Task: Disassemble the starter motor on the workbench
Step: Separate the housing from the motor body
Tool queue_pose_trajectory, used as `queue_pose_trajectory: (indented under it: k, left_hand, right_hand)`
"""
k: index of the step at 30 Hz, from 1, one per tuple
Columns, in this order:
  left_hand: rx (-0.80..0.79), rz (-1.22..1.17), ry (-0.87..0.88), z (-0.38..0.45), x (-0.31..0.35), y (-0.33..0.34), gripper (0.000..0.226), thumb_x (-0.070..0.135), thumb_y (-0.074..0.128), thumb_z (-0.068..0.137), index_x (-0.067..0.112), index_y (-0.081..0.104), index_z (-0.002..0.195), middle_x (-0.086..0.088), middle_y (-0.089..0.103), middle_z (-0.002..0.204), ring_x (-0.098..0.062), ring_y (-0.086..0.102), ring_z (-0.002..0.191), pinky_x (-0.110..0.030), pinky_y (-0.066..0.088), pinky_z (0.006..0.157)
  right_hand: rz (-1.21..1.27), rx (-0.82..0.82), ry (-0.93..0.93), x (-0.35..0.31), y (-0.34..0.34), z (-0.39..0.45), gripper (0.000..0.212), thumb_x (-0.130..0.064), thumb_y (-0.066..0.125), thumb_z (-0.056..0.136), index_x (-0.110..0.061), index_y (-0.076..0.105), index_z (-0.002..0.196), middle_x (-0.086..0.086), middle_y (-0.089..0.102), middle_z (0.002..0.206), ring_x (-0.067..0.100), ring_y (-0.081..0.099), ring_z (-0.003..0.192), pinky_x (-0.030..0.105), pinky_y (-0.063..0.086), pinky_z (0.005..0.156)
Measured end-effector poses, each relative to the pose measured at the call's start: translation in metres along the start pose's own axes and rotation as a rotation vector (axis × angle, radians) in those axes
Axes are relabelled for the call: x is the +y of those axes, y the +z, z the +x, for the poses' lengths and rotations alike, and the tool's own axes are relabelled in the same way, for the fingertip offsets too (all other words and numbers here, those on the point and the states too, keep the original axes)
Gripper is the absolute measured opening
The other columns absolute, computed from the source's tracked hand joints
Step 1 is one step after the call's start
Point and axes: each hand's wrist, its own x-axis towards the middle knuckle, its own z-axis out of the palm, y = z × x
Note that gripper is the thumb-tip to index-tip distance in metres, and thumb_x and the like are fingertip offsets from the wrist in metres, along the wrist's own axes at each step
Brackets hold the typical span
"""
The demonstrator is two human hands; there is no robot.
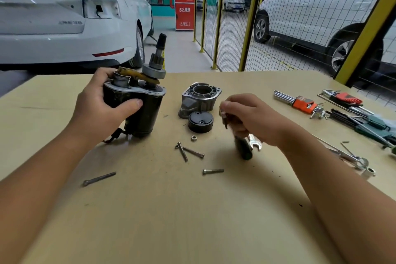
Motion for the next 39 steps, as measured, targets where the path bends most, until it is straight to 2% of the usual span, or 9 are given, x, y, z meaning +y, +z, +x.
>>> queue_pose_trajectory:
  k: [2, 4, 7, 13, 18, 22, 28, 34, 39]
  left_hand:
    - [0.02, 0.027, 0.015, 0.0, 0.002, 0.002, 0.05, 0.037, 0.084, 0.073, 0.059, 0.053, 0.105, 0.041, 0.065, 0.1, 0.017, 0.061, 0.094, -0.02, 0.051, 0.083]
    - [0.032, 0.054, 0.033, 0.0, 0.001, 0.005, 0.054, 0.028, 0.089, 0.076, 0.052, 0.054, 0.109, 0.041, 0.065, 0.099, 0.018, 0.061, 0.092, -0.005, 0.046, 0.076]
    - [0.033, 0.061, 0.042, -0.001, -0.001, 0.009, 0.055, 0.023, 0.088, 0.077, 0.044, 0.057, 0.118, 0.032, 0.069, 0.099, 0.015, 0.063, 0.092, 0.002, 0.042, 0.075]
    - [0.034, 0.073, 0.054, 0.002, -0.002, 0.007, 0.052, 0.03, 0.085, 0.074, 0.044, 0.056, 0.115, 0.033, 0.066, 0.102, 0.012, 0.064, 0.09, 0.0, 0.043, 0.073]
    - [0.041, 0.017, 0.031, 0.004, -0.008, 0.006, 0.051, 0.033, 0.08, 0.071, 0.033, 0.061, 0.118, 0.024, 0.072, 0.103, 0.002, 0.069, 0.095, -0.011, 0.052, 0.079]
    - [0.017, 0.012, 0.038, 0.006, -0.013, 0.002, 0.05, 0.021, 0.087, 0.076, 0.036, 0.059, 0.115, 0.023, 0.072, 0.103, 0.001, 0.069, 0.096, -0.012, 0.054, 0.079]
    - [0.038, 0.017, 0.045, 0.006, -0.015, 0.003, 0.054, 0.019, 0.089, 0.077, 0.047, 0.057, 0.111, 0.027, 0.07, 0.106, 0.005, 0.068, 0.098, -0.007, 0.05, 0.076]
    - [0.029, -0.018, 0.039, 0.005, -0.011, 0.003, 0.052, 0.03, 0.085, 0.074, 0.043, 0.058, 0.116, 0.026, 0.071, 0.107, 0.005, 0.069, 0.097, -0.007, 0.051, 0.076]
    - [0.027, -0.027, 0.026, 0.005, -0.01, 0.003, 0.051, 0.033, 0.082, 0.073, 0.044, 0.057, 0.116, 0.025, 0.071, 0.105, 0.004, 0.069, 0.097, -0.008, 0.051, 0.075]
  right_hand:
    - [0.288, 0.029, -0.006, -0.004, 0.011, -0.002, 0.027, -0.015, 0.046, 0.106, 0.009, 0.057, 0.099, 0.014, 0.053, 0.068, 0.019, 0.039, 0.053, 0.03, 0.033, 0.049]
    - [0.529, 0.026, -0.037, -0.01, 0.027, -0.002, 0.018, -0.009, 0.045, 0.103, 0.0, 0.06, 0.097, 0.018, 0.045, 0.067, 0.02, 0.038, 0.05, 0.029, 0.034, 0.049]
    - [0.733, 0.058, -0.058, -0.02, 0.051, 0.004, 0.021, -0.003, 0.049, 0.098, -0.001, 0.07, 0.094, 0.023, 0.043, 0.074, 0.019, 0.041, 0.046, 0.03, 0.038, 0.048]
    - [0.636, 0.165, -0.314, -0.07, 0.09, 0.042, 0.003, -0.007, 0.069, 0.09, -0.005, 0.068, 0.093, 0.013, 0.065, 0.069, 0.021, 0.061, 0.052, 0.034, 0.057, 0.057]
    - [0.434, 0.382, -0.597, -0.095, 0.122, 0.077, 0.014, -0.008, 0.069, 0.091, -0.015, 0.062, 0.081, 0.016, 0.065, 0.068, 0.026, 0.061, 0.05, 0.036, 0.054, 0.049]
    - [0.347, 0.537, -0.636, -0.1, 0.136, 0.093, 0.021, -0.014, 0.07, 0.087, -0.025, 0.06, 0.073, 0.009, 0.065, 0.067, 0.032, 0.062, 0.055, 0.046, 0.054, 0.051]
    - [0.165, 0.569, -0.667, -0.085, 0.136, 0.092, 0.019, -0.013, 0.072, 0.09, -0.015, 0.061, 0.074, 0.007, 0.065, 0.064, 0.032, 0.066, 0.058, 0.046, 0.053, 0.05]
    - [0.165, 0.506, -0.679, -0.081, 0.132, 0.083, 0.018, -0.012, 0.077, 0.089, -0.018, 0.067, 0.075, -0.001, 0.068, 0.064, 0.016, 0.065, 0.052, 0.028, 0.05, 0.05]
    - [0.171, 0.497, -0.682, -0.078, 0.134, 0.08, 0.009, -0.016, 0.08, 0.087, -0.017, 0.074, 0.081, -0.001, 0.072, 0.069, 0.015, 0.064, 0.053, 0.027, 0.048, 0.053]
